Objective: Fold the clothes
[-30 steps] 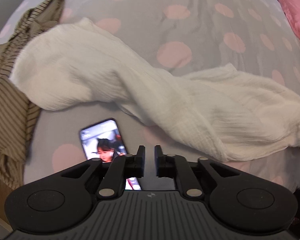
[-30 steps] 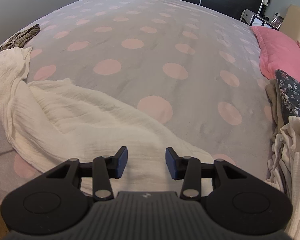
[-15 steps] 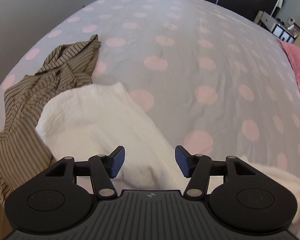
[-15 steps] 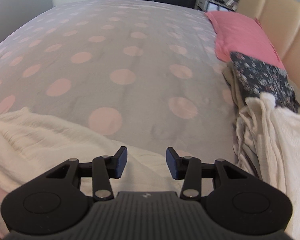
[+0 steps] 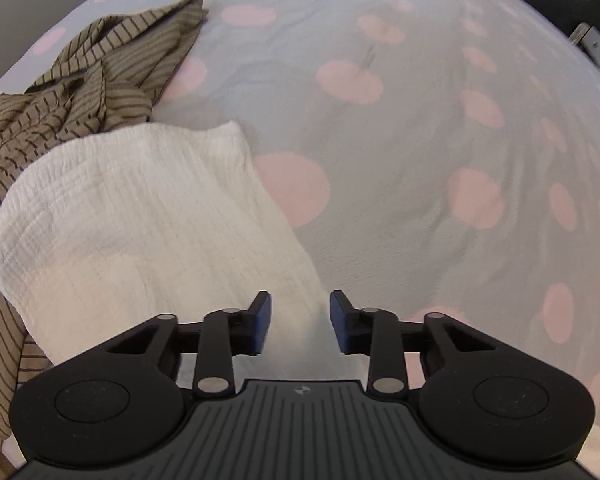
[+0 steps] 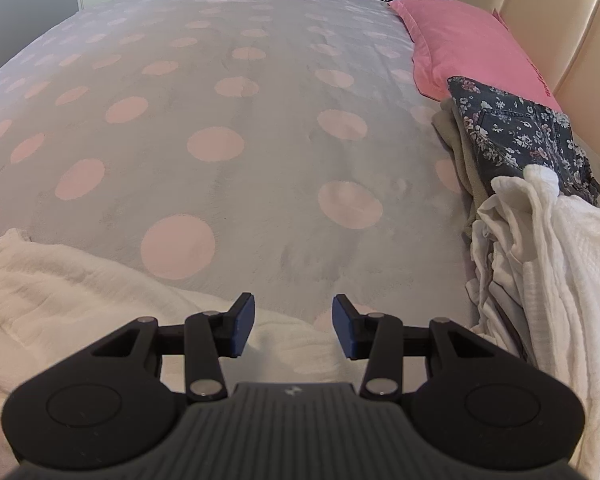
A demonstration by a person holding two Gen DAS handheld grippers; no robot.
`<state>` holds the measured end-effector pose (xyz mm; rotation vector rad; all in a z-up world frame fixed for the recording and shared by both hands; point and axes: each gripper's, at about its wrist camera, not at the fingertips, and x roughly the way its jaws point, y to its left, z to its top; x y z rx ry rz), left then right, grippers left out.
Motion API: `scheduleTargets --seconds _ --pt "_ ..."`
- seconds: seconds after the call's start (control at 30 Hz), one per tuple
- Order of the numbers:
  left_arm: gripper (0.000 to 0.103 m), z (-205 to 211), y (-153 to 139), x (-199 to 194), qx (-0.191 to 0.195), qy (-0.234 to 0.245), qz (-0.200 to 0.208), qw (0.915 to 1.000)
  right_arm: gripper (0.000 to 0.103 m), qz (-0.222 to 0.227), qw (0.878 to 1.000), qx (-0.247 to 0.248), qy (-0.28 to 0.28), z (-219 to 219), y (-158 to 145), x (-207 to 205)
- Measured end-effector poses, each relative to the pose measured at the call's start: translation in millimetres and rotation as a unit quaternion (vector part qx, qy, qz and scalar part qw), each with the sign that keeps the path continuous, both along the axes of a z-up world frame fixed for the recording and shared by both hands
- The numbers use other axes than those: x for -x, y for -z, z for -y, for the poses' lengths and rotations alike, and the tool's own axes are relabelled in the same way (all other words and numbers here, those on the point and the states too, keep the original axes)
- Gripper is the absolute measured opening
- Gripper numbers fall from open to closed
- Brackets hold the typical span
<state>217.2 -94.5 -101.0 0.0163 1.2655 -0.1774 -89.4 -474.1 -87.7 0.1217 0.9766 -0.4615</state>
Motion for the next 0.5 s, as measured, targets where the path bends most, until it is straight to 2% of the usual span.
scheduleTargets --seconds 0.07,0.17,0.3,0.43,0.47,0.5 --pt "0.009 1.9 5.5 0.1 -0.017 0.001 -0.001 0.9998 0.046 -0.001 1.000 0.002 -0.005 0.8 1.4 -2.3" --pt "0.000 -1.3 2.7 5.7 -0.037 -0.007 0.013 0.9992 0.046 0.001 1.000 0.003 -0.008 0.3 0.3 -3.0" --pt "0.000 -13.6 -15.8 14.9 -0.041 -0.024 0.043 0.9980 0.046 0.006 1.000 0.000 -0.005 -2.6 -4.5 -1.1" --pt "0.000 -21.0 -27.4 19.5 -0.008 -0.025 0.026 0.9993 0.046 0.011 1.000 -0.002 -0.001 -5.5 -9.2 0.9" --pt "0.002 -18.1 -28.5 20.5 -0.003 -0.022 0.027 0.9994 0.046 0.013 1.000 -0.003 0.000 -6.2 -10.4 1.3" --pt "0.009 -14.5 -29.4 21.7 0.000 -0.018 0.031 0.9993 0.046 0.014 1.000 -0.004 0.001 -7.0 -11.6 1.8"
